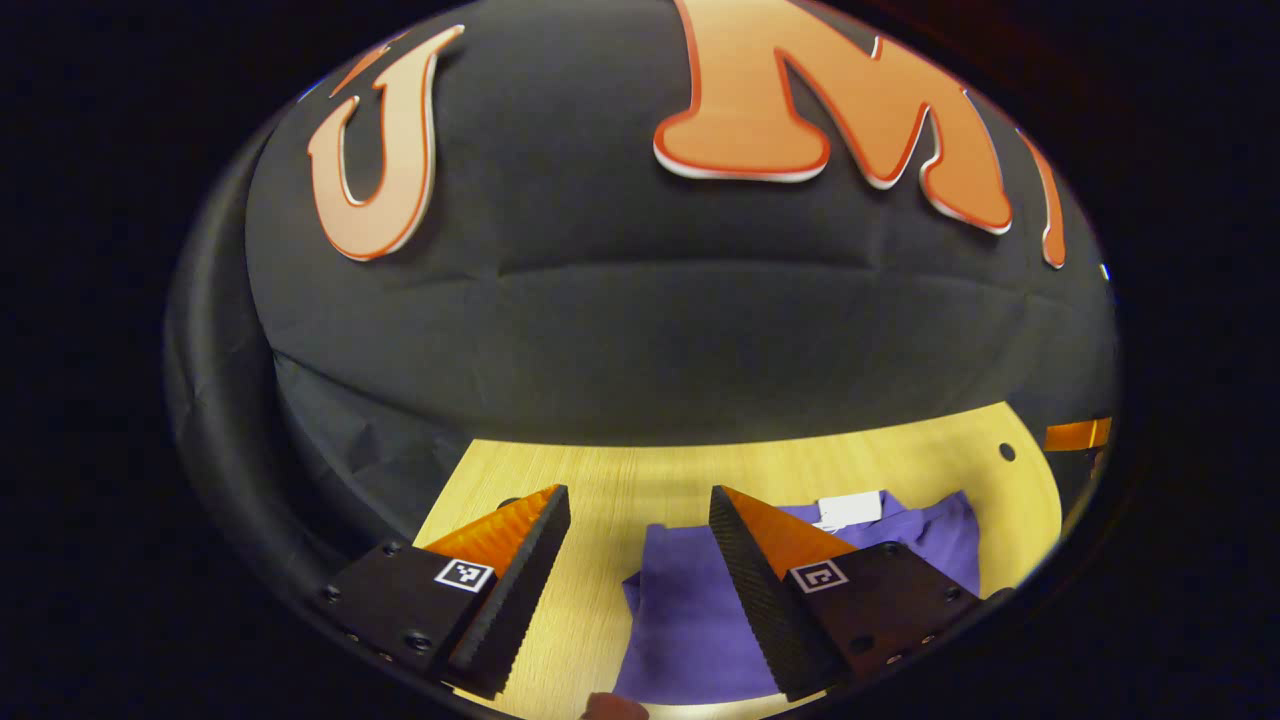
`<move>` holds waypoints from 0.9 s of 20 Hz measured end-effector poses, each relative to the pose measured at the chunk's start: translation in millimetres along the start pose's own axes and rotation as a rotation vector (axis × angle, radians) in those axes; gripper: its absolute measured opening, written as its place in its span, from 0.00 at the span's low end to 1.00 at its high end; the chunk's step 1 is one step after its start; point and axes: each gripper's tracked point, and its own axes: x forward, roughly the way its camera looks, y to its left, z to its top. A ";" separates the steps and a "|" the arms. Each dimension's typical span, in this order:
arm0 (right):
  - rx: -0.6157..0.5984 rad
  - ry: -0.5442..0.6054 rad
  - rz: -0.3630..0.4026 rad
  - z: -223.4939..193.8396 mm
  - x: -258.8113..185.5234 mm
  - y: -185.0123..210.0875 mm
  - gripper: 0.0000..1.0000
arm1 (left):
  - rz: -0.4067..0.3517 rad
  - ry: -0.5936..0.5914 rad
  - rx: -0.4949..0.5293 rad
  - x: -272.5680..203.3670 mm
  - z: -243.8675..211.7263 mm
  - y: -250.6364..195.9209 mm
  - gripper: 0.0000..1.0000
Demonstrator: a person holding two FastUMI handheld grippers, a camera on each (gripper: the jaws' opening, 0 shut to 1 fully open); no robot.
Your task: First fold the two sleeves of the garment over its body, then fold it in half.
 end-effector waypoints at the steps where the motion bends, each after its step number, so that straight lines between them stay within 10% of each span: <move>1: -0.028 -0.032 -0.008 4.6 -11.1 6.2 0.97 | -0.015 -0.019 -0.012 -13.5 4.5 -1.9 0.92; 18: -0.249 -0.428 -0.034 7.5 -182.1 127.1 1.00 | -0.212 -0.407 0.062 -224.3 43.2 -14.1 0.92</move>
